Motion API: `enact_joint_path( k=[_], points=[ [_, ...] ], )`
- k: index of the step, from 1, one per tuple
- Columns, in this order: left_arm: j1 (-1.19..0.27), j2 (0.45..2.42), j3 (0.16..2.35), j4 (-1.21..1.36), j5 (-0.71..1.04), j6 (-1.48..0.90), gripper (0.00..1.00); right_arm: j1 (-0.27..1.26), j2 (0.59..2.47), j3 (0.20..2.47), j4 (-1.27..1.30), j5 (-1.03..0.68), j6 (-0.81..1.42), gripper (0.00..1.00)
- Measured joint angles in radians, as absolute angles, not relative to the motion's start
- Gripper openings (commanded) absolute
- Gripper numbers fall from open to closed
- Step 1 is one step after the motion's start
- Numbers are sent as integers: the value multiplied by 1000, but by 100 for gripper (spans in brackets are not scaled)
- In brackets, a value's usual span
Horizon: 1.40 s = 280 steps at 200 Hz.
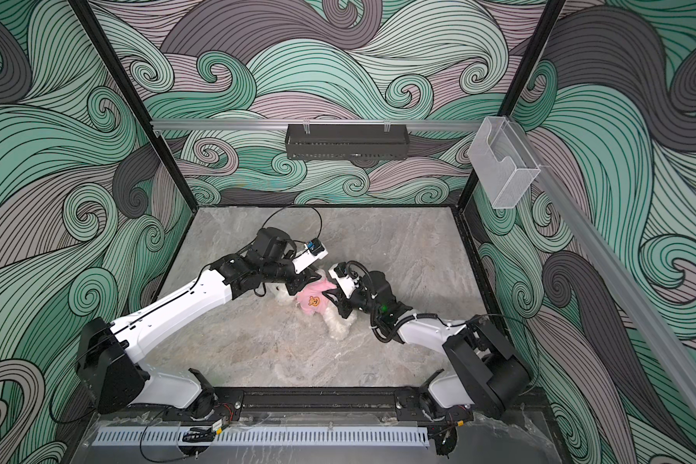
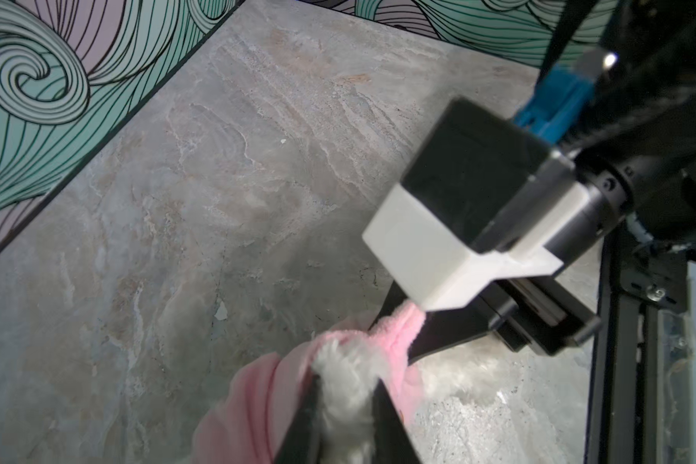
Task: Dress the teddy bear
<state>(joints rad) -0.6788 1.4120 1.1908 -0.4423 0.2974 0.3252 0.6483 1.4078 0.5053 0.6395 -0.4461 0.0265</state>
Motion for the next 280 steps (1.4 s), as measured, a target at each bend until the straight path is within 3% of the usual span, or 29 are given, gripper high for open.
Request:
enact_joint_path(
  k=[11,27,42,47,56,79,123,174,187,211,235,261,280],
  points=[
    [-679,1412,1192,-442,290,318,0,649,1408,505,639,-445,26,1],
    [-678,1412,1196,-441,265,270,0,649,1406,505,630,-433,19,32],
    [-677,1407,1193,-429,256,205,0,652,1385,503,599,-398,-4,50],
    [-677,1402,1187,-415,257,185,0,652,1372,501,589,-390,-9,64],
    [-677,1389,1166,-382,265,148,0,653,1339,499,571,-371,-23,76],
    [-674,1361,1114,-332,298,85,0,662,1251,513,545,-342,-65,84],
    [-674,1366,1105,-325,354,14,0,680,1219,613,530,-341,-133,81],
    [-669,1369,1105,-313,385,-44,0,693,1358,598,620,-393,-122,75],
    [-669,1369,1105,-312,400,-57,0,696,1392,587,643,-398,-115,69],
    [-669,1369,1105,-313,418,-75,0,697,1450,587,687,-395,-94,47],
    [-666,1369,1105,-313,402,-115,0,701,1481,572,744,-370,-80,36],
    [-634,1366,1100,-313,401,-181,0,710,1521,521,856,-336,-44,35],
    [-585,1354,1077,-306,421,-247,0,726,1568,496,952,-303,-17,41]
  ],
)
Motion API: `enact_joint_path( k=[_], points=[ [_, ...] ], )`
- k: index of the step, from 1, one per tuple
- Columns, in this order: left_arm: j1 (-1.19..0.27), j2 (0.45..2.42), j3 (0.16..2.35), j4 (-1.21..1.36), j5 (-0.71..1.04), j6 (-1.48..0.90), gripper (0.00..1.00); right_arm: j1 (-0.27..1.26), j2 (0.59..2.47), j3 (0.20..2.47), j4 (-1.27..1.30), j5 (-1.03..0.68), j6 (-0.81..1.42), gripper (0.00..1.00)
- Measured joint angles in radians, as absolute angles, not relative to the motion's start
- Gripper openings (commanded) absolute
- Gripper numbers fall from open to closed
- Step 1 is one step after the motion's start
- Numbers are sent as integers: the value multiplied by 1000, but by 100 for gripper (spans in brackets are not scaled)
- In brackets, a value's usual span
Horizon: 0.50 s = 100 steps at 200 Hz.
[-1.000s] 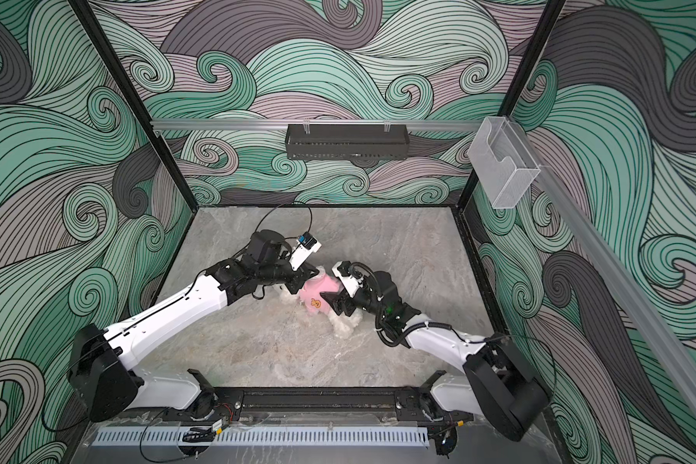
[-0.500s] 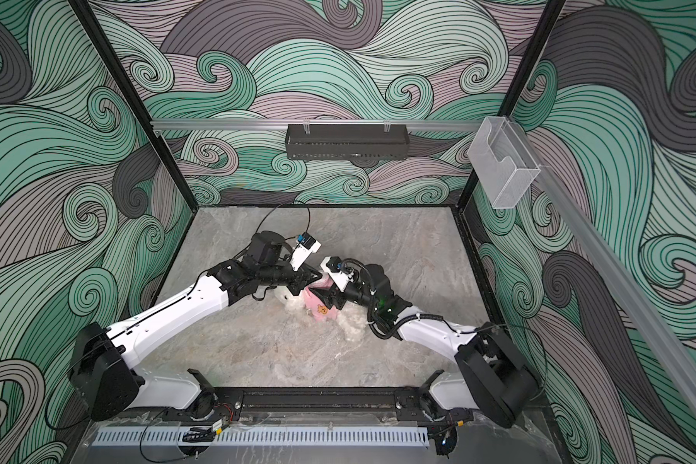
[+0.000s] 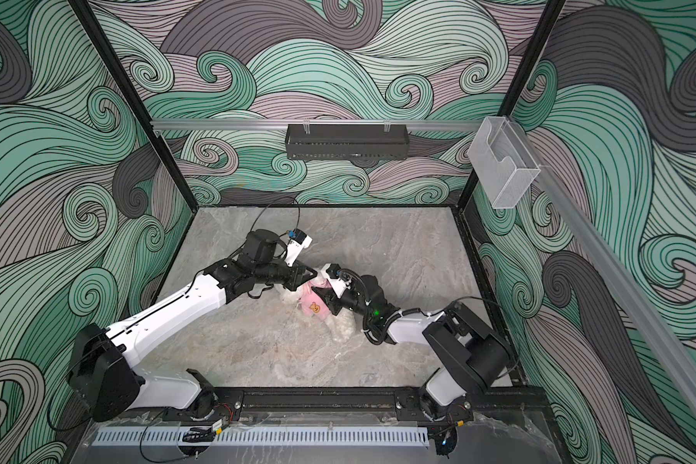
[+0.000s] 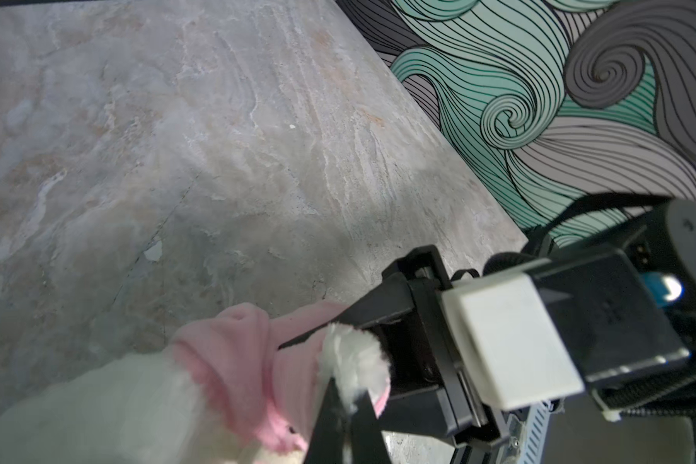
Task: Dress the teddy bear
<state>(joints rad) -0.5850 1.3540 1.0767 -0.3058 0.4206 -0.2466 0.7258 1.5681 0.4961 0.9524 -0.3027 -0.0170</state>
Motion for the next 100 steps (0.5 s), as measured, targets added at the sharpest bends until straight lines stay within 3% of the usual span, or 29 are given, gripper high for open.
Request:
enact_joint_path(
  k=[26,54,86,100],
  points=[
    [-558,1339,1052,-297,430,-287,0,736,1593,484,999,-275,2,51],
    [-554,1338,1050,-267,431,-269,0,730,1554,515,882,-287,11,67],
    [-543,1374,1074,-259,416,-243,0,681,1503,555,712,-361,88,71],
    [-543,1420,1092,-249,402,-235,9,654,1497,555,667,-380,148,72]
  ],
)
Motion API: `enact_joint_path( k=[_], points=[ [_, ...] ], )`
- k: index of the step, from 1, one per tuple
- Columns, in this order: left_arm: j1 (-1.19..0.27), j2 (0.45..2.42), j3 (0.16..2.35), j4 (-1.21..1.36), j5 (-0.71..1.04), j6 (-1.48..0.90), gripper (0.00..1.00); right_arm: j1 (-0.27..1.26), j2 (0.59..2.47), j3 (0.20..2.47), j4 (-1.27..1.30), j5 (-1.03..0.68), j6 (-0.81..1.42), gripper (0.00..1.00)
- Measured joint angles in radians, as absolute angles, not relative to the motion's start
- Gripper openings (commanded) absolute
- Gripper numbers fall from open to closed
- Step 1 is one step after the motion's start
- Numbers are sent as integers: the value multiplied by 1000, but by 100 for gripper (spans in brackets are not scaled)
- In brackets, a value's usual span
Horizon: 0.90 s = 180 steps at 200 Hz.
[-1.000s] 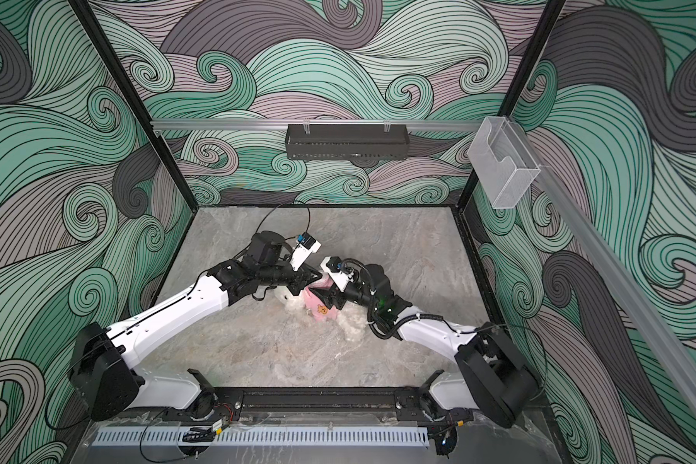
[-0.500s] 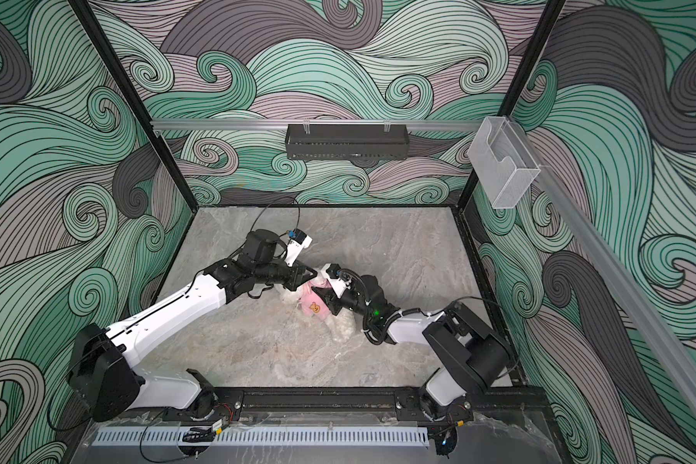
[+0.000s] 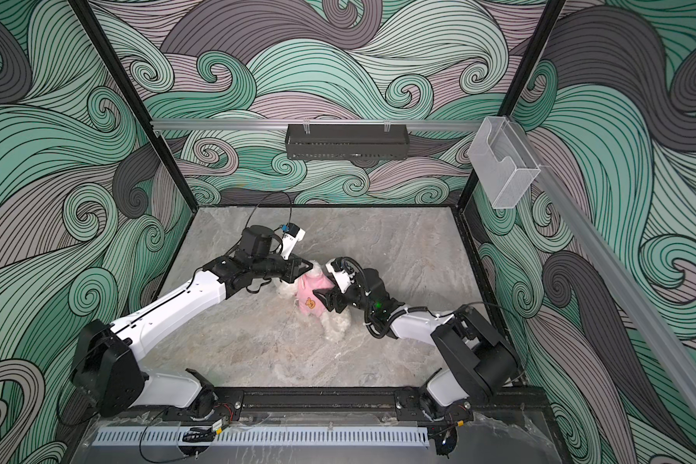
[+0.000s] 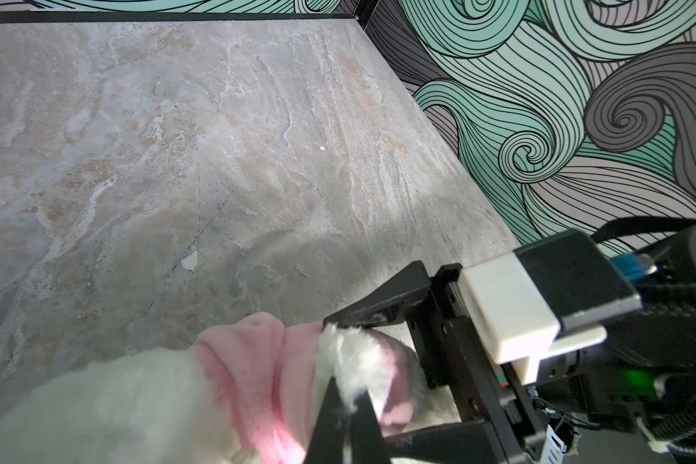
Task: Dress the teddy bear
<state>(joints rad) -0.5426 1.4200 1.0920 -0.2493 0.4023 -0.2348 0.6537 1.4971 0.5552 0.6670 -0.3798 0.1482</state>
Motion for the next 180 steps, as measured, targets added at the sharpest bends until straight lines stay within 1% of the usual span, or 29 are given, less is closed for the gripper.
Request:
enact_joint_path(
  k=[5,24,35,39,41,51,74,93,107,133,147,159,180],
  points=[
    [-543,1439,1100,-246,399,-233,13,645,1497,555,652,-380,172,72],
    [-542,1542,1152,-214,385,-241,38,614,1507,555,595,-366,275,72],
    [-540,1609,1206,-203,384,-249,48,593,1518,554,558,-346,324,72],
    [-540,1634,1231,-201,387,-259,58,585,1522,554,544,-340,340,72],
    [-539,1642,1241,-202,385,-255,61,579,1523,553,535,-337,347,72],
    [-538,1696,1309,-217,382,-257,69,552,1526,551,489,-321,372,73],
    [-532,1745,1441,-278,335,-240,72,489,1504,548,386,-284,382,74],
    [-528,1708,1449,-295,269,-231,72,471,1443,543,299,-249,374,74],
    [-525,1636,1365,-277,226,-234,72,472,1382,533,246,-228,356,74],
    [-520,1480,1110,-230,202,-299,69,475,1267,498,181,-217,329,72],
    [-520,1434,985,-208,195,-373,67,487,1234,487,164,-217,322,66],
    [-520,1421,905,-199,194,-435,67,513,1236,487,163,-216,323,58],
    [-526,1419,818,-186,195,-523,67,572,1295,485,187,-213,338,44]
  ],
)
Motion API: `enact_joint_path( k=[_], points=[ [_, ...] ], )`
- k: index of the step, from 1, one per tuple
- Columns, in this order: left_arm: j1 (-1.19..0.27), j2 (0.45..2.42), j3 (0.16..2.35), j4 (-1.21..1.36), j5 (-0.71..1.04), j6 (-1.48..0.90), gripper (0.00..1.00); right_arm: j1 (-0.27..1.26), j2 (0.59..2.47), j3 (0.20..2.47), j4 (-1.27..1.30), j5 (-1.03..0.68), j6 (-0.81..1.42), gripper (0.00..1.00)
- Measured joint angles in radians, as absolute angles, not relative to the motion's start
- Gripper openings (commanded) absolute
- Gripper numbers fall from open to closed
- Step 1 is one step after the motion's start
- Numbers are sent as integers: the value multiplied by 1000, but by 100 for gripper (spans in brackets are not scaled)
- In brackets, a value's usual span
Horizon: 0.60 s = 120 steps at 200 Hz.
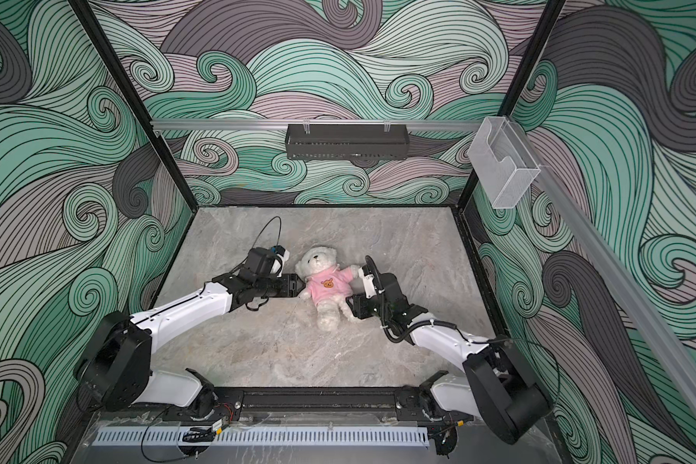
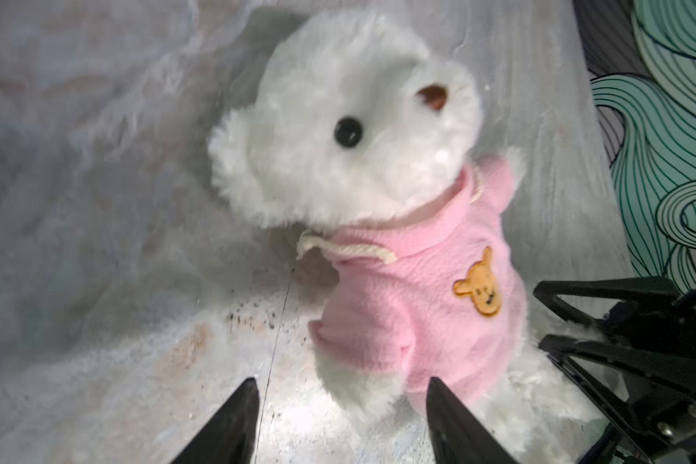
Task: Dress the teddy bear
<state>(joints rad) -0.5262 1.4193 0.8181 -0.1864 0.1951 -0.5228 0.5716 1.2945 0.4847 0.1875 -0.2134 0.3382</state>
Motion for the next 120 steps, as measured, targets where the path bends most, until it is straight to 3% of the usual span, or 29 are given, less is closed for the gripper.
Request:
enact_joint_path(
  k=[39,71,95,120],
  points=[
    [-526,1442,810,-189,131,-587,68,685,1422,481,274,-220,402,44],
    [-515,1361,829,-234,-49,-565,71,669,1316,486,227,-179,365,68],
    [-497,1228,819,-222,-244,-530,75,591,1179,516,154,-65,282,78],
    [-476,1082,737,-143,-460,-475,98,503,1096,551,134,138,166,87]
  ],
)
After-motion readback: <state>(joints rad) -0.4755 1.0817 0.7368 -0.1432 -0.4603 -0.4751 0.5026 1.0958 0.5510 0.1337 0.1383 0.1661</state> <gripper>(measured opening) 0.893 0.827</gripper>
